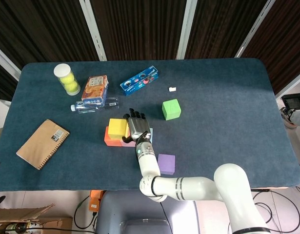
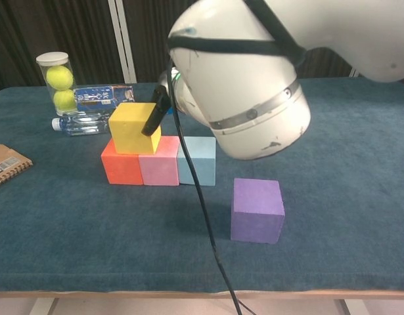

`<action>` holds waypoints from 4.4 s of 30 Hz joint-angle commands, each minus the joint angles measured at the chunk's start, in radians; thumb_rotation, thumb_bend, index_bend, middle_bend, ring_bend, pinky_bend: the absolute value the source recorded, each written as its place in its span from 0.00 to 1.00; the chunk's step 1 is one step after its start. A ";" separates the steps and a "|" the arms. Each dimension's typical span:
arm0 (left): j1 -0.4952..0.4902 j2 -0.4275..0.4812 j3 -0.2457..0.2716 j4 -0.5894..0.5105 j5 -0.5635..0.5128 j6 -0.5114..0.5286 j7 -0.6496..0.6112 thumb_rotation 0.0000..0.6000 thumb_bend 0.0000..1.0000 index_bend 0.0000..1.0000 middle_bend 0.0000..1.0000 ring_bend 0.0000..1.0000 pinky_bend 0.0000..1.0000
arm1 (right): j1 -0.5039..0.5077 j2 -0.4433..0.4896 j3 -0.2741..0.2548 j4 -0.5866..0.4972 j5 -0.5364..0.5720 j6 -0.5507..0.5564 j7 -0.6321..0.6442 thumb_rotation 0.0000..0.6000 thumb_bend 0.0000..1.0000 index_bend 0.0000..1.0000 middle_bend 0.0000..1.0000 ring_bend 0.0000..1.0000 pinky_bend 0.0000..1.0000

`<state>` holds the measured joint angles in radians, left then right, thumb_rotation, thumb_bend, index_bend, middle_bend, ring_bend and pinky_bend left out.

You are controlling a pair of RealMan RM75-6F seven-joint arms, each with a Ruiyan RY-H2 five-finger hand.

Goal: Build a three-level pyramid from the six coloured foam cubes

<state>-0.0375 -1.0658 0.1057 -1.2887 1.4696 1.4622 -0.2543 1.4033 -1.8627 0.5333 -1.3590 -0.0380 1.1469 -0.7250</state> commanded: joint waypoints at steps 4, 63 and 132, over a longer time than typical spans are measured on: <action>0.005 -0.005 -0.007 0.012 0.005 -0.013 -0.009 1.00 0.15 0.11 0.02 0.00 0.10 | -0.011 -0.016 0.020 0.019 -0.014 -0.014 0.000 1.00 0.20 0.33 0.00 0.00 0.00; 0.011 -0.015 -0.046 0.001 0.025 -0.082 0.002 1.00 0.15 0.10 0.02 0.00 0.10 | -0.088 -0.001 0.032 -0.064 -0.066 -0.017 -0.039 1.00 0.20 0.28 0.00 0.00 0.00; -0.026 -0.037 -0.053 0.028 0.031 -0.152 -0.011 1.00 0.15 0.10 0.02 0.00 0.10 | -0.644 0.606 -0.392 -0.721 -0.578 -0.063 0.272 1.00 0.20 0.00 0.00 0.00 0.00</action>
<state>-0.0631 -1.1026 0.0520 -1.2619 1.5002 1.3108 -0.2666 0.8257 -1.2978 0.2030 -2.0552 -0.5461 1.1325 -0.5283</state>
